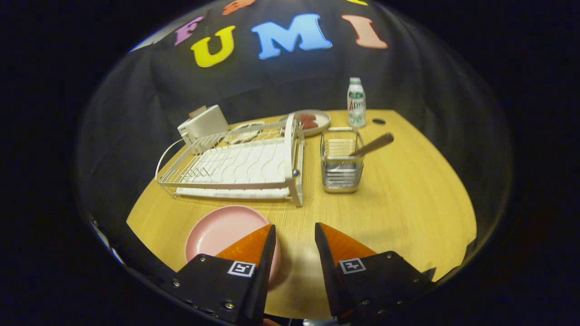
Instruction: Take the plate from the dish rack, then take the spoon from the basket and place it into the plate.
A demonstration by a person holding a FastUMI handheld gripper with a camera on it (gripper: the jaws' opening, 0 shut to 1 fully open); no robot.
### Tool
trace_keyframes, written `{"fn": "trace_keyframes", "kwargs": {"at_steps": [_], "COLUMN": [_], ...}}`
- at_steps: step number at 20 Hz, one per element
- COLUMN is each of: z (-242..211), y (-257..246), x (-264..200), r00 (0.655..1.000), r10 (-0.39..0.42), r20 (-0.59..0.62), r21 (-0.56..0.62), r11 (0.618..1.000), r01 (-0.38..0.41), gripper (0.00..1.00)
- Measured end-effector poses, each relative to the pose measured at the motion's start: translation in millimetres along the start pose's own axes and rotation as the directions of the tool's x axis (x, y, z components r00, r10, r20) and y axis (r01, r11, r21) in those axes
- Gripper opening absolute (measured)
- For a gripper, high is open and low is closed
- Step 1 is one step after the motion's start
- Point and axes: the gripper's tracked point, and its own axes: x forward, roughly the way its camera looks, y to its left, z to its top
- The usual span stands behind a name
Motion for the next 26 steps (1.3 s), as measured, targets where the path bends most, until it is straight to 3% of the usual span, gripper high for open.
{"fn": "trace_keyframes", "kwargs": {"at_steps": [3,7,11,20,23,24,26], "z": [20.9,33.5,53.1,87.2,100.5,102.2,90.1], "y": [-28.9,-63.7,-92.8,-103.0,-110.5,-110.6,-102.6], "x": [-18.5,-16.3,10.9,72.3,76.6,79.0,73.0], "r00": [0.978,0.94,0.905,0.873,0.843,0.843,0.854], "r10": [-0.063,-0.106,-0.127,-0.094,-0.126,-0.126,-0.108], "r20": [0.2,0.324,0.407,0.479,0.522,0.523,0.509], "r21": [-0.091,-0.026,0.063,0.08,0.094,0.097,0.11], "r11": [0.992,0.992,0.992,0.995,0.991,0.991,0.992], "r01": [0.082,0.12,0.111,0.063,0.09,0.088,0.06], "gripper": [0.53,0.53,0.53,0.53,0.49,0.31,0.28]}}
